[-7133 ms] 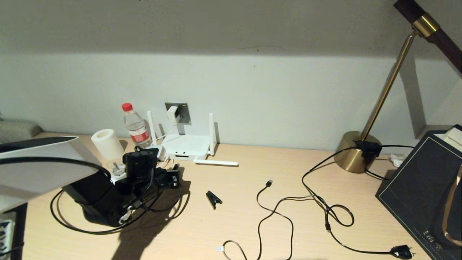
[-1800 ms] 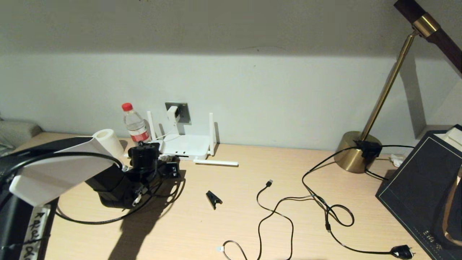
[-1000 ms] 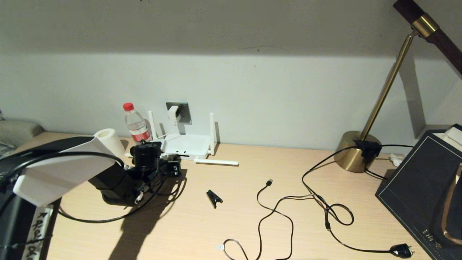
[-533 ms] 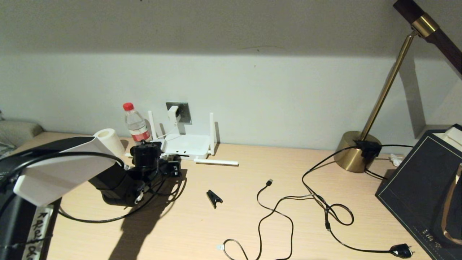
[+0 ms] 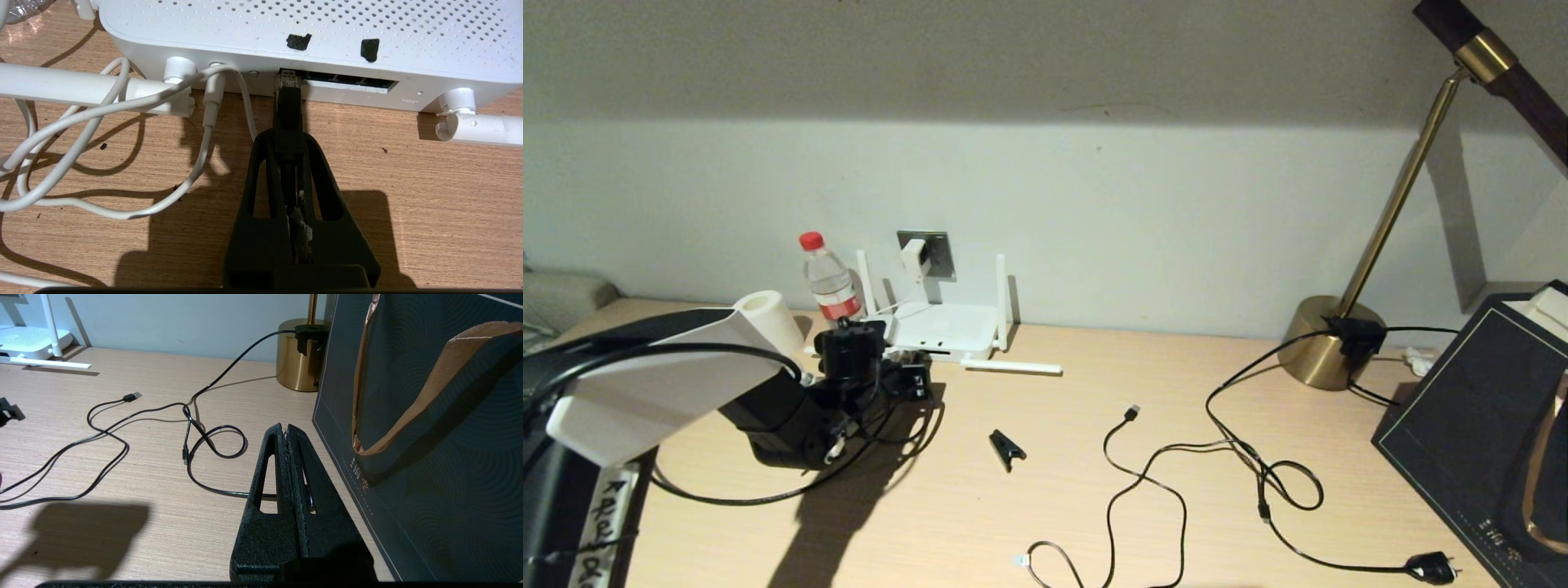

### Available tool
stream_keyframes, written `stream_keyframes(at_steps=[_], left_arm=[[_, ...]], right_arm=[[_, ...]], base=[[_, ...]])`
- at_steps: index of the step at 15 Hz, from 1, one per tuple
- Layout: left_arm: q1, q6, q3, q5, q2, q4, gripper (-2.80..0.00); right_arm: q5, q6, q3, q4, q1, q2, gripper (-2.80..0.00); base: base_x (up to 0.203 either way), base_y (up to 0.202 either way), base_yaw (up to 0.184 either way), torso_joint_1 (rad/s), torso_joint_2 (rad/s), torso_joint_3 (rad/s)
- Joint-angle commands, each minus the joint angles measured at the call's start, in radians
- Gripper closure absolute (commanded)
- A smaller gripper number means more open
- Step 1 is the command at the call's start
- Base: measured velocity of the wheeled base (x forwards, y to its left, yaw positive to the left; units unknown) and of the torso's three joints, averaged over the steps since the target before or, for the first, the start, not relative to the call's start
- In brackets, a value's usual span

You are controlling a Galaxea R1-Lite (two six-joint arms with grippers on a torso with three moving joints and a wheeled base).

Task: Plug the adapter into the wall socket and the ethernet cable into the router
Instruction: Plug cable into router interface

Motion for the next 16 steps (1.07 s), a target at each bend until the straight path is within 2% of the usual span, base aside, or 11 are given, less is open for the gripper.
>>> stream_keyframes(at_steps=[1, 16], left_arm=[[0.001, -0.001, 0.006, 0.003, -0.007, 0.001, 0.00], [0.003, -0.001, 0.002, 0.001, 0.001, 0.001, 0.00]], right_arm=[[0.000, 0.000, 0.035, -0.001, 0.000, 0.000, 0.00], [0.000, 0.000, 0.035, -0.001, 0.000, 0.000, 0.00]], base=[[0.000, 0.000, 0.000, 0.000, 0.00, 0.000], [0.000, 0.000, 0.000, 0.000, 0.00, 0.000]])
